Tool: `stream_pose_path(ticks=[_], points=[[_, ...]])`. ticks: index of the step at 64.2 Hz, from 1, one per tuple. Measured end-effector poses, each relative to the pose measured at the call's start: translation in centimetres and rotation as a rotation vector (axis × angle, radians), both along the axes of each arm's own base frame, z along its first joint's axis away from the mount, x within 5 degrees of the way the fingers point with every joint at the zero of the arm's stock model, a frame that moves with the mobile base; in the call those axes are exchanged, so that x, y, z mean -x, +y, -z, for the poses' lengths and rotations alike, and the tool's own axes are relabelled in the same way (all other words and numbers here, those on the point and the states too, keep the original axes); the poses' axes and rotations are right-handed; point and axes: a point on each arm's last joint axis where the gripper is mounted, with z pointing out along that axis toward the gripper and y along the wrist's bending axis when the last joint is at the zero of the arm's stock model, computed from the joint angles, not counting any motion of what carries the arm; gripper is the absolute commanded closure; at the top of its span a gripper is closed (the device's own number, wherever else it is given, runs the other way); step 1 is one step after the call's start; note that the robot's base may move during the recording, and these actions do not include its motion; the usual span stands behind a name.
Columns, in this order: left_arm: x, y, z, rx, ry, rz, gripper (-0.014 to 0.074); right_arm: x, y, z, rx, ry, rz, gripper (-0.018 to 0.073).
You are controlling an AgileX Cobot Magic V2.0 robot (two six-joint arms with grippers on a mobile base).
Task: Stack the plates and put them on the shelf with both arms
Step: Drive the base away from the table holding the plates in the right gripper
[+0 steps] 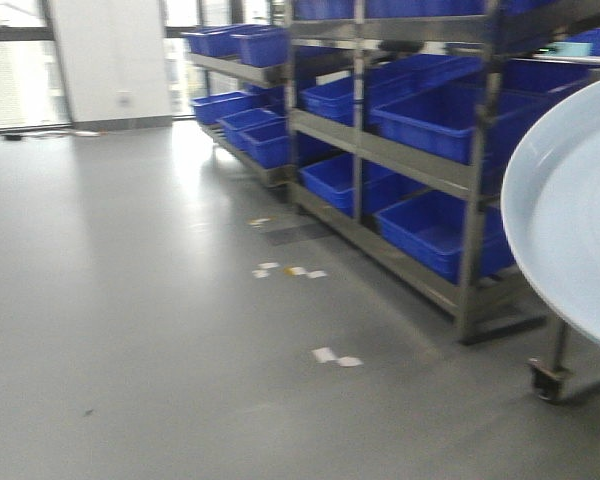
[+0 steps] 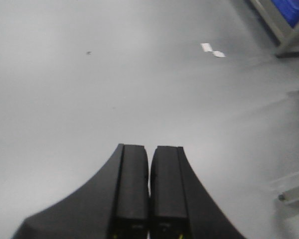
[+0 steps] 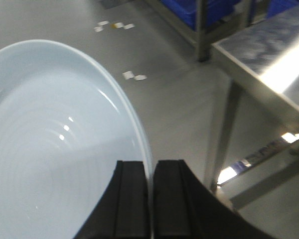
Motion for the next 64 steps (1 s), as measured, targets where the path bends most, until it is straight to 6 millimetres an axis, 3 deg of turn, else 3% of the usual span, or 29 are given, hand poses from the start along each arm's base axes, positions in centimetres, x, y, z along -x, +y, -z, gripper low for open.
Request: stream_pose_path(ticks=[64], points=[[0.00,0.00,0.00,0.000,0.000,0.000,0.0499,0.00,0.01,0.00,-0.002,0.000,0.000,0.0502]])
